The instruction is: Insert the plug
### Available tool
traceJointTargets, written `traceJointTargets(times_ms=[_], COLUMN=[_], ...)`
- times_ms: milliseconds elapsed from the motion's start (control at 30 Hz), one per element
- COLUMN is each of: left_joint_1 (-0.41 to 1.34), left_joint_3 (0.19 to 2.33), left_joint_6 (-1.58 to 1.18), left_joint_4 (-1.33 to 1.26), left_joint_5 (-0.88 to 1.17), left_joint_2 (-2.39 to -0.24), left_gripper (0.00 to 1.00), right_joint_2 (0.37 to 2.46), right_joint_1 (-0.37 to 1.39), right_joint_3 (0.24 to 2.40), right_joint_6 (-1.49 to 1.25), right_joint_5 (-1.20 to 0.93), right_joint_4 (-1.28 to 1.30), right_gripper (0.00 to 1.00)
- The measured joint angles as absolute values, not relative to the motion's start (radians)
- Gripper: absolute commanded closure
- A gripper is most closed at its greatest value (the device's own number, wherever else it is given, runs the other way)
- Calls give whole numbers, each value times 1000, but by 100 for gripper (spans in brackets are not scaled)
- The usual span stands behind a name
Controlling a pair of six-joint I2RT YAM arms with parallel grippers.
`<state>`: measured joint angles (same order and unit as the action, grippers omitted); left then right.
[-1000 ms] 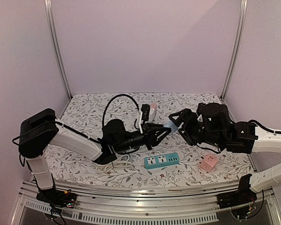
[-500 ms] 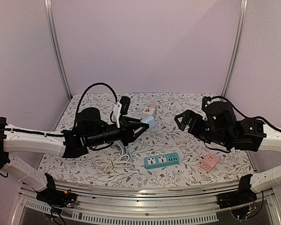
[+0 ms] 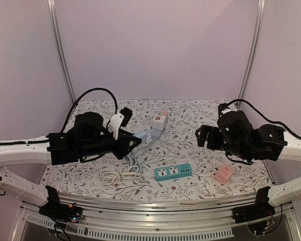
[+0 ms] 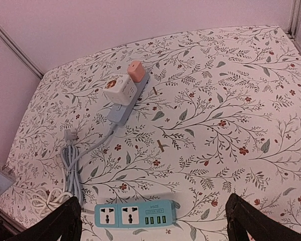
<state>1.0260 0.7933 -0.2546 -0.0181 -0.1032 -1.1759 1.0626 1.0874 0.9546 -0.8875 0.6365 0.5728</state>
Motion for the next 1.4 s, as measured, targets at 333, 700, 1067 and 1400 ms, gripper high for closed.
traceJointTargets(times_ms=[333,700,1067,1400], left_joint_1=[1037,1082,1090,1102], left_joint_3=[966,1141,1343,1563], left_joint_6=[-231,-209,-162,-114], left_joint_4=[265,532,751,937], left_joint_5=[-169,-284,-293,-203], left_joint_2=[-1210,-1293,-1451,-1671], left_gripper=[100,100,100,100], right_joint_2=[1197,1081,1105,902], right_joint_1=[1087,1087,1103,1269], right_joint_3=[994,873,876,905], right_joint_6=[-663,-447,-563,-668], right_joint_5=[630,558,488,437], right_joint_4=[564,383,384,583], right_gripper=[1,1,1,1])
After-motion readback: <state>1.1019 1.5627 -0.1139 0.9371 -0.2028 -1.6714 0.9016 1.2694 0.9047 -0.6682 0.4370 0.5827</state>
